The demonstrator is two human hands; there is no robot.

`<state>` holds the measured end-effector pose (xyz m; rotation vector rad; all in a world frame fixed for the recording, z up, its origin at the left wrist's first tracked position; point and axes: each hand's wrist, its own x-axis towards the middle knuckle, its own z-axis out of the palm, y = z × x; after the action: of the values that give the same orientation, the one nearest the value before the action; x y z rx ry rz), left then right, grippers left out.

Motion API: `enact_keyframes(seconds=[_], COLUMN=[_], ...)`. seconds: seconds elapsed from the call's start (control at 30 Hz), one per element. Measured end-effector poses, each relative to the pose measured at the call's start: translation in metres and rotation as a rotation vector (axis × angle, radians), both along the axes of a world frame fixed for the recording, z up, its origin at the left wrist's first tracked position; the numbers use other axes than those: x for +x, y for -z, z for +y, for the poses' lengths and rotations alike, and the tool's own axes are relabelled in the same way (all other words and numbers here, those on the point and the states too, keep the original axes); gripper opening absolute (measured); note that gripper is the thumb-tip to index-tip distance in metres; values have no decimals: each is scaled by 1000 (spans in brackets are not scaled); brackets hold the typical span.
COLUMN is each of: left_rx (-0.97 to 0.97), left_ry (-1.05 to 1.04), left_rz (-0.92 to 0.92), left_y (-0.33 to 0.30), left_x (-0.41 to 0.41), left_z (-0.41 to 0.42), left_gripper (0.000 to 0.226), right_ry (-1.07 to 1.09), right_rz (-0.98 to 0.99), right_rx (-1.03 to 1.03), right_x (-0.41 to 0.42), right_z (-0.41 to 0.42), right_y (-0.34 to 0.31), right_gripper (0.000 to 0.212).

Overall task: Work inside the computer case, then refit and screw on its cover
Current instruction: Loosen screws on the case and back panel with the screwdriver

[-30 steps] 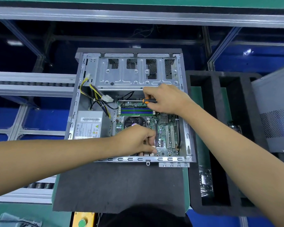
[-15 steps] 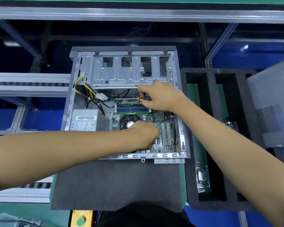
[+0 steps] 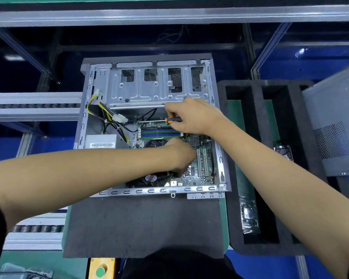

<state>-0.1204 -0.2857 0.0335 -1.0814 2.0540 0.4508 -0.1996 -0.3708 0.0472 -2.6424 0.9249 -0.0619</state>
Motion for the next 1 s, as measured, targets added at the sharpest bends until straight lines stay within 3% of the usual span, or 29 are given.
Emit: enact_keyframes(seconds=[0.2, 0.37, 1.0], left_rx=[36, 10, 8], left_ry=[14, 47, 39], left_rz=[28, -28, -40], left_y=[-4, 2, -5], left_x=[4, 0, -2], left_z=[2, 5, 6], left_gripper=[21, 36, 30], right_ry=[-7, 1, 13], right_rz=[1, 2, -13], right_rx=[-21, -7, -16], right_x=[0, 1, 0], right_z=[0, 0, -1], right_y=[-1, -2, 1], right_gripper=[14, 15, 13])
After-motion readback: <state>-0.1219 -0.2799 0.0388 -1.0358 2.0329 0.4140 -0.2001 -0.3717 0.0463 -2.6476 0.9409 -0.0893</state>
